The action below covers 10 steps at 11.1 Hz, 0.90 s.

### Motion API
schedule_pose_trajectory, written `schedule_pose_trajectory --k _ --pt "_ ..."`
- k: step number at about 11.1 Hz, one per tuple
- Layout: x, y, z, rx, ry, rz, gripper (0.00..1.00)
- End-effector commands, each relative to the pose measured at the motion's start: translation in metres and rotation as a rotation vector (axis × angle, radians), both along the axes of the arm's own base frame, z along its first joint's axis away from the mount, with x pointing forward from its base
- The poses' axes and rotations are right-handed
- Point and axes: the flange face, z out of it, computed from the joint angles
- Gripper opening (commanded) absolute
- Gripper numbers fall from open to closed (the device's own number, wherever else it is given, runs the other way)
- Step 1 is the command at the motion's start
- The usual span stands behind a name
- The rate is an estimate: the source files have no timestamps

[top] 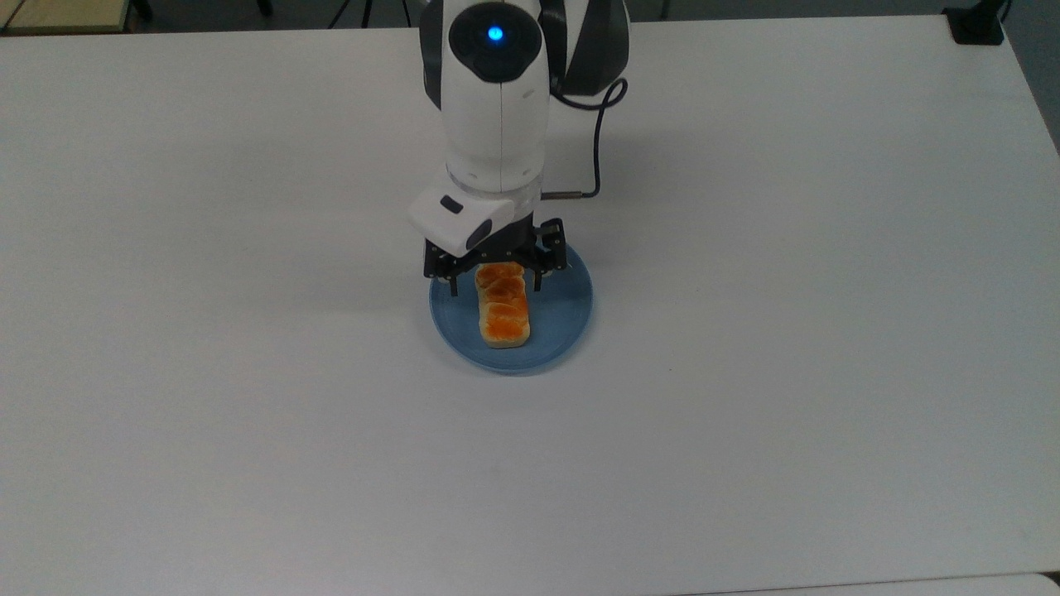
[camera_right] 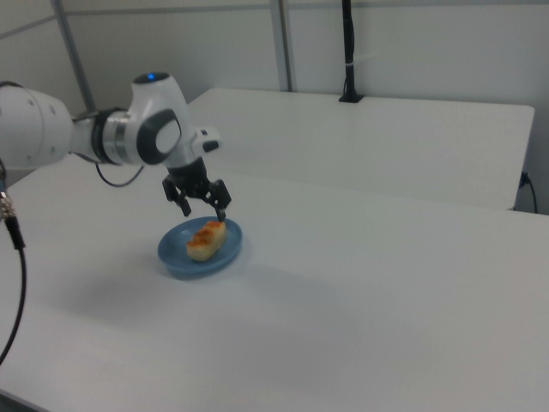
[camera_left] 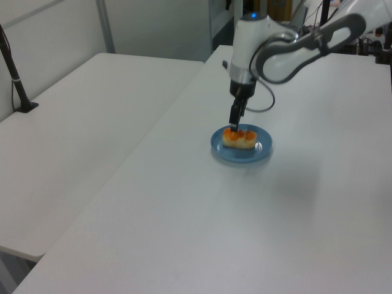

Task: Put the bread on a plate
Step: 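Lower the bread roll onto the plate and open the gripper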

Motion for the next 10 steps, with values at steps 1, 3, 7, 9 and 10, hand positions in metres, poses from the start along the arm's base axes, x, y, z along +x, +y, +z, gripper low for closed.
schedule_pose_trajectory --k 1,3,7,9,10 --pt "-0.034 -0.017 0.09 -0.035 0.041 -0.043 1.0" --pt "-0.064 -0.033 0.144 -0.04 0.073 -0.074 1.0" --pt "-0.102 -0.061 0.191 -0.042 0.129 -0.127 1.0" --pt "-0.105 -0.061 0.197 -0.038 0.12 -0.137 1.0" --pt "-0.106 -0.061 0.195 -0.038 0.135 -0.138 1.0"
